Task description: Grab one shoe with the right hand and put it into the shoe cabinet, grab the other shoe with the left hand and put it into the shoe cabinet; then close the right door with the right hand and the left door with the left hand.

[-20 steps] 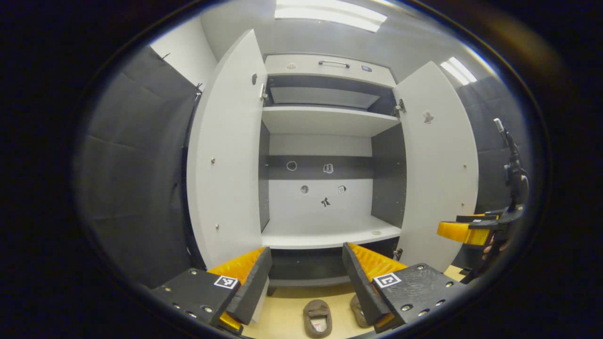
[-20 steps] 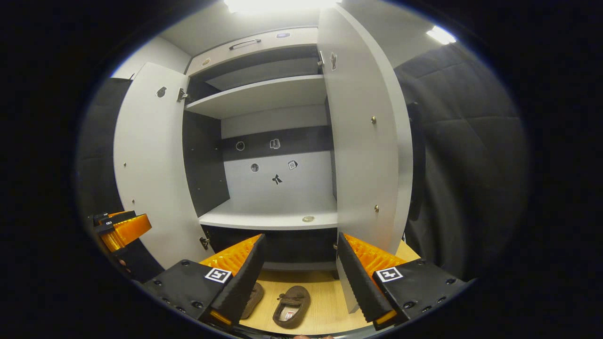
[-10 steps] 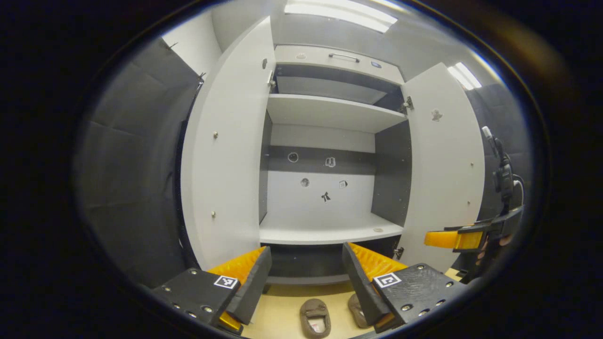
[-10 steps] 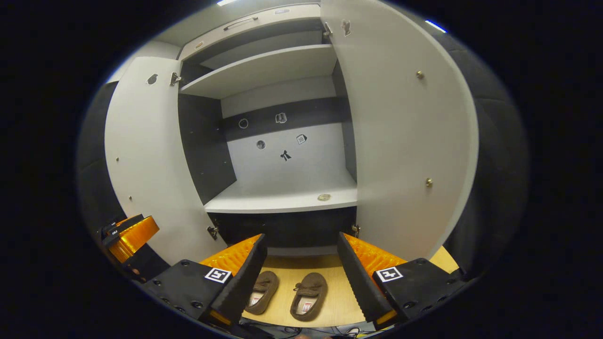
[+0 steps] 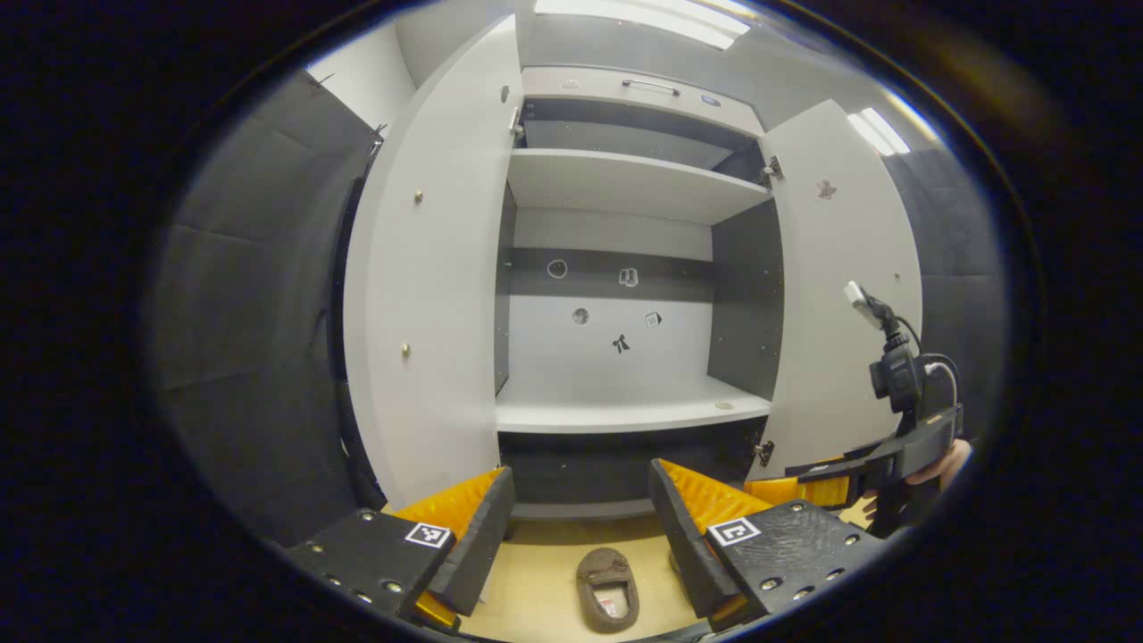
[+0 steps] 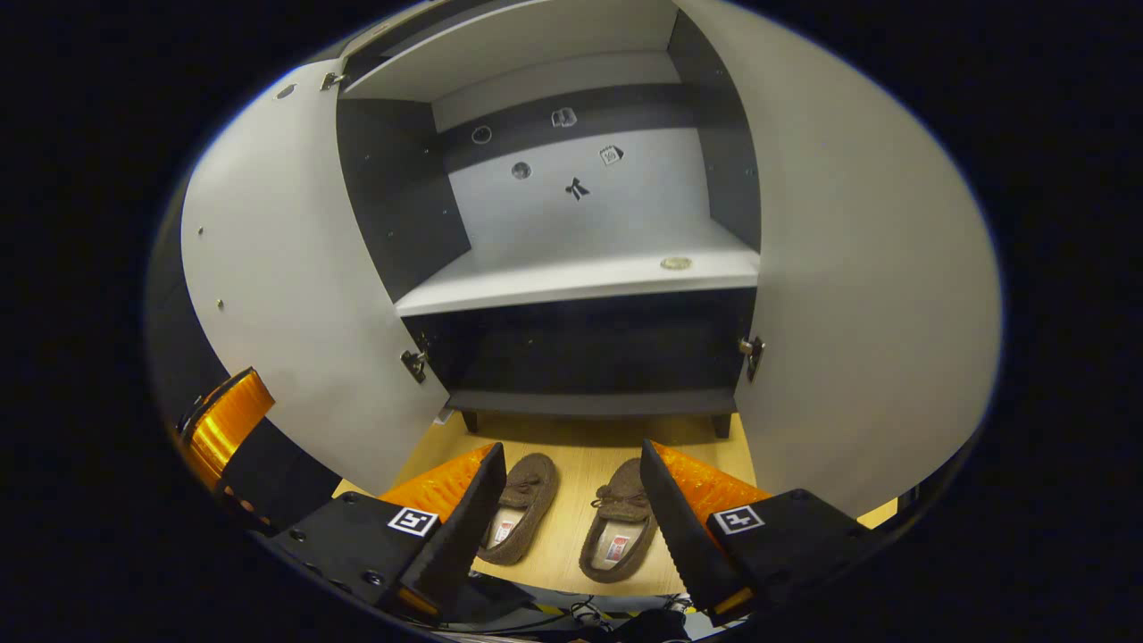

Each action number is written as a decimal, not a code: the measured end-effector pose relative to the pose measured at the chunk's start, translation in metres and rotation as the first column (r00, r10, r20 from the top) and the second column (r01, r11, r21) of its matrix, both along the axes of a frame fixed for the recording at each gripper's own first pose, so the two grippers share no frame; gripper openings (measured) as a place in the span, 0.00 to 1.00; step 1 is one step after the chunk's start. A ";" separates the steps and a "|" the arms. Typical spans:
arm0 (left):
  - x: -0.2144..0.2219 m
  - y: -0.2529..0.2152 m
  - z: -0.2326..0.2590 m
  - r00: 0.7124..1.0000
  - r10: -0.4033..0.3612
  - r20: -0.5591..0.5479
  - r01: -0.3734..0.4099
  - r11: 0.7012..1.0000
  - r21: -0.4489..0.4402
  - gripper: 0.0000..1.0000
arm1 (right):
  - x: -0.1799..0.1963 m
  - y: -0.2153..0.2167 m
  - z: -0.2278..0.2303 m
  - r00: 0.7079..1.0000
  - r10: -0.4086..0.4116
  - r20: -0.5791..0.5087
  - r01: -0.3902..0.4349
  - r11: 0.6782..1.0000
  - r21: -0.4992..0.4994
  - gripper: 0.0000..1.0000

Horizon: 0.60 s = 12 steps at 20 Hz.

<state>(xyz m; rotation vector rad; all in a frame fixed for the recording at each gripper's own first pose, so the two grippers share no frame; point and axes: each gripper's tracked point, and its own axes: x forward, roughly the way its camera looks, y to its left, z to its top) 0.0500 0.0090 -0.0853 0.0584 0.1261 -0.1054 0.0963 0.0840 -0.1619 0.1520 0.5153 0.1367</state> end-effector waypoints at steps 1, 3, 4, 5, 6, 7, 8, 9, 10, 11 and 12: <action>-0.002 0.000 -0.006 1.000 -0.001 -0.012 0.001 1.000 0.004 0.88 | 0.000 0.005 -0.017 0.999 0.016 -0.030 -0.015 1.000 0.008 0.98; -0.003 -0.002 -0.017 0.999 -0.009 -0.031 0.009 1.000 0.002 0.88 | -0.001 0.014 -0.053 0.994 0.037 -0.105 -0.035 0.999 0.024 0.98; -0.003 -0.003 -0.020 0.999 -0.011 -0.038 0.011 1.000 0.003 0.88 | -0.002 0.017 -0.070 0.989 0.047 -0.139 -0.043 0.999 0.032 0.98; -0.003 -0.002 -0.025 0.999 -0.011 -0.046 0.011 1.000 0.004 0.88 | -0.004 0.020 -0.086 0.984 0.052 -0.172 -0.047 0.998 0.035 0.98; -0.003 -0.002 -0.029 0.998 -0.010 -0.054 0.011 1.000 0.005 0.88 | -0.004 0.023 -0.101 0.978 0.059 -0.200 -0.053 0.998 0.033 0.98; -0.003 -0.001 -0.034 0.998 -0.009 -0.064 0.009 1.000 0.005 0.88 | -0.003 0.028 -0.115 0.972 0.068 -0.225 -0.063 0.997 0.033 0.98; -0.003 0.001 -0.040 0.997 -0.007 -0.075 0.007 1.000 0.006 0.88 | -0.002 0.030 -0.128 0.966 0.074 -0.247 -0.070 0.997 0.024 0.98; -0.004 0.002 -0.045 0.996 -0.005 -0.085 0.006 1.000 0.007 0.88 | -0.002 0.031 -0.142 0.960 0.074 -0.269 -0.074 0.997 0.010 0.98; -0.005 0.003 -0.048 0.996 -0.004 -0.091 0.005 1.000 0.008 0.88 | 0.000 0.032 -0.154 0.955 0.077 -0.286 -0.082 0.997 -0.005 0.98; -0.005 0.005 -0.051 0.995 -0.002 -0.099 0.003 1.000 0.011 0.88 | 0.001 0.033 -0.166 0.950 0.076 -0.303 -0.087 0.996 -0.026 0.99; -0.007 0.007 -0.056 0.995 0.002 -0.104 -0.001 1.000 0.014 0.88 | 0.004 0.032 -0.177 0.946 0.071 -0.317 -0.091 0.995 -0.047 0.98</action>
